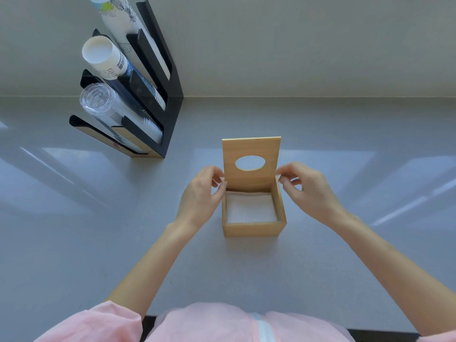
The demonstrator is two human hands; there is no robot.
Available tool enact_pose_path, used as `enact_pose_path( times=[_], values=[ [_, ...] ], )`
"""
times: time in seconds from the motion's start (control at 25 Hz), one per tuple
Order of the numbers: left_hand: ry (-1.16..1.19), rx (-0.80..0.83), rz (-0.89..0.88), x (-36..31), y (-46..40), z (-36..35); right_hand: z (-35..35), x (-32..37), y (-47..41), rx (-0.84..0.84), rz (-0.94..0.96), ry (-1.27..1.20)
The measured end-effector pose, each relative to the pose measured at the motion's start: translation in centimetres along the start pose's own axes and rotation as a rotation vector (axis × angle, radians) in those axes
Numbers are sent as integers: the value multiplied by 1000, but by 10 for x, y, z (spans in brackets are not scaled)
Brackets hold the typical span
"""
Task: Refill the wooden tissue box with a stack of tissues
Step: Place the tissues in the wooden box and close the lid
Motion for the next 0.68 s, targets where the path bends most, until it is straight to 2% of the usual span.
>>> enact_pose_path(
  times=[0.12, 0.28, 0.48, 0.68],
  values=[
    [139, -79, 152, 5, -11, 1, 3, -3, -12, -126, -169, -57],
    [451, -8, 334, 6, -29, 1, -4, 0, -34, -52, -292, -226],
    [516, -1, 281, -3, -44, 6, 1, 2, -43, -108, -280, -253],
    [432, 37, 221, -9, -53, 6, 7, -4, -37, -173, -245, -201]
  ],
)
Point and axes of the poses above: each hand's wrist, its own y-axis away from the middle knuckle, its own z-axis out of the back of the hand, x = y × z, the point moved 4 cm from there along -y, towards the middle knuckle, and after that the axes turned 1 degree about y, right-handed, at the moved point
